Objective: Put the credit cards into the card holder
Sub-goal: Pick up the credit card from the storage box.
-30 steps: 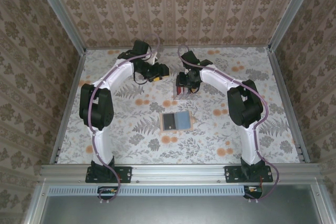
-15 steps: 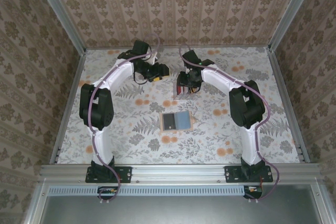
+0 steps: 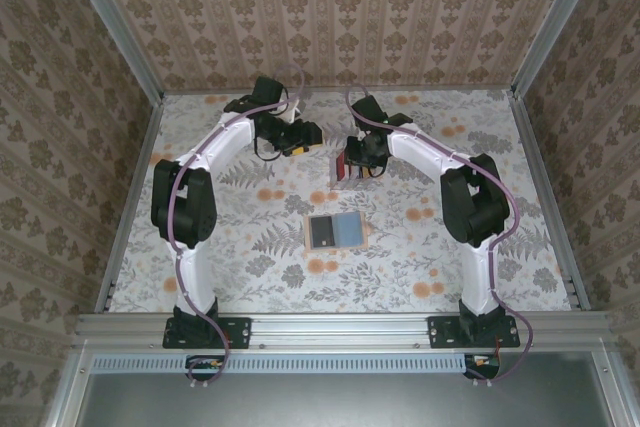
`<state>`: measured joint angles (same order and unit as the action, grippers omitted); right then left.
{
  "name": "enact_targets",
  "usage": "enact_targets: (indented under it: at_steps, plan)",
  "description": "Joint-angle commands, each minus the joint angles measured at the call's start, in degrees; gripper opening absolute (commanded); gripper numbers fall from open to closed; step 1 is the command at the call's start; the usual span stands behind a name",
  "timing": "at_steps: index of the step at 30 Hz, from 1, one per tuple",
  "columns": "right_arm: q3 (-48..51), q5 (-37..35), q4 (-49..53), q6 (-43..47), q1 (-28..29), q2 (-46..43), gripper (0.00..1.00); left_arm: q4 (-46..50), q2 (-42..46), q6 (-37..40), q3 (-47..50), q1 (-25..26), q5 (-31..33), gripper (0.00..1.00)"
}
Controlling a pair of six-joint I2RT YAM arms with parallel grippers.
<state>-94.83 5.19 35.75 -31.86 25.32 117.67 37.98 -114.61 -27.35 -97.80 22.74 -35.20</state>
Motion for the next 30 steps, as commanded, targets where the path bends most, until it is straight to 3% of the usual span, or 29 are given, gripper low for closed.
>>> enact_targets:
  at_steps: [1,16,21,30]
  plan:
    - [0.7,0.2,-0.3,-0.4,-0.3,-2.8,0.31,1.1,0.5,1.2,-1.8,-0.4,-0.7,0.55]
    - [1.0,0.1,-0.4,-0.3,-0.6,-3.8,0.19,1.1,0.5,1.2,-1.8,-0.4,-0.7,0.55]
    - [1.4,0.4,-0.5,-0.3,-0.8,-4.3,0.11,1.0,0.2,1.2,-1.8,-0.4,-0.8,0.55]
    - [1.3,0.4,-0.2,-0.1,-1.1,-4.8,0.09,1.1,0.1,1.2,-1.8,-0.4,-0.8,0.55]
